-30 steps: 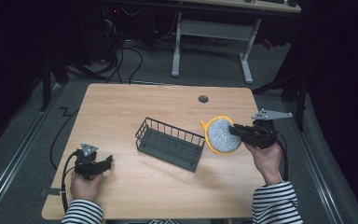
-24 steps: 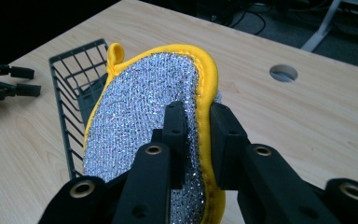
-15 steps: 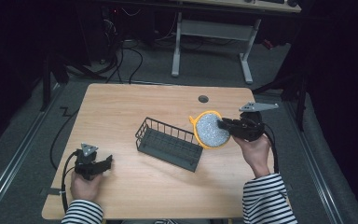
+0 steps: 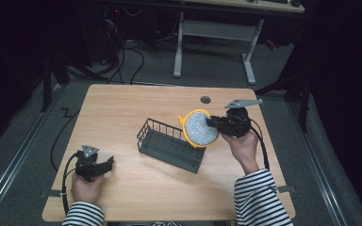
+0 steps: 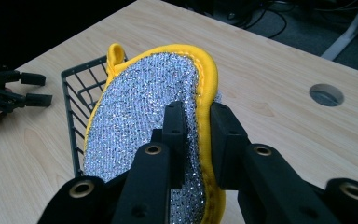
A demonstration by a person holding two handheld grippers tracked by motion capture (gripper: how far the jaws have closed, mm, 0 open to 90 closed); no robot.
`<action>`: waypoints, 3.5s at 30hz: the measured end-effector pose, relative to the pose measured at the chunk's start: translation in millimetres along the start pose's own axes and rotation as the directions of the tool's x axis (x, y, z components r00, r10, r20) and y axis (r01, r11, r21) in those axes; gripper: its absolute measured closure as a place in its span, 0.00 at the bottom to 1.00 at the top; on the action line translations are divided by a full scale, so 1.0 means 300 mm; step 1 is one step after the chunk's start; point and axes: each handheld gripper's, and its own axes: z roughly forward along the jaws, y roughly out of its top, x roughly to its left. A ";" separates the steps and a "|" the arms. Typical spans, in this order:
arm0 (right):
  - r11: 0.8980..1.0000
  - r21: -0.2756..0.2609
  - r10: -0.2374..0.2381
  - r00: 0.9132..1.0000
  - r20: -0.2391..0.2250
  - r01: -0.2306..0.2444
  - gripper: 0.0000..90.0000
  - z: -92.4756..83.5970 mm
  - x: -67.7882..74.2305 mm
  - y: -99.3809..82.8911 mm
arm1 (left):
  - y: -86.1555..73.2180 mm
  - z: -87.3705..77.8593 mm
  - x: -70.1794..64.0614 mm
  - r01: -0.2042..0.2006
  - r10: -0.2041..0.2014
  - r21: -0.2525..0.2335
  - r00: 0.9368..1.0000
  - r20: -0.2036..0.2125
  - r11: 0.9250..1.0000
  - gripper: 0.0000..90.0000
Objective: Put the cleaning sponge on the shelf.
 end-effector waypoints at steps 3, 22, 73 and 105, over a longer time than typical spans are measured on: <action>1.000 0.011 -0.006 1.000 -0.001 0.006 0.86 0.034 0.012 0.006 | 0.000 0.000 0.001 0.001 -0.001 0.001 1.000 0.001 1.000 0.30; 0.992 0.081 -0.099 0.995 0.019 0.097 0.85 0.171 0.083 -0.016 | 0.001 0.000 0.001 0.003 -0.003 0.001 1.000 0.001 1.000 0.31; 0.994 -0.059 0.093 0.990 0.108 -0.087 0.51 -0.087 -0.059 -0.197 | 0.001 0.000 0.001 0.002 -0.002 0.001 1.000 0.002 1.000 0.31; 0.965 -0.081 0.259 0.954 0.150 -0.249 0.51 -0.103 -0.165 -0.514 | 0.001 0.000 0.000 0.000 0.000 0.003 1.000 -0.001 1.000 0.31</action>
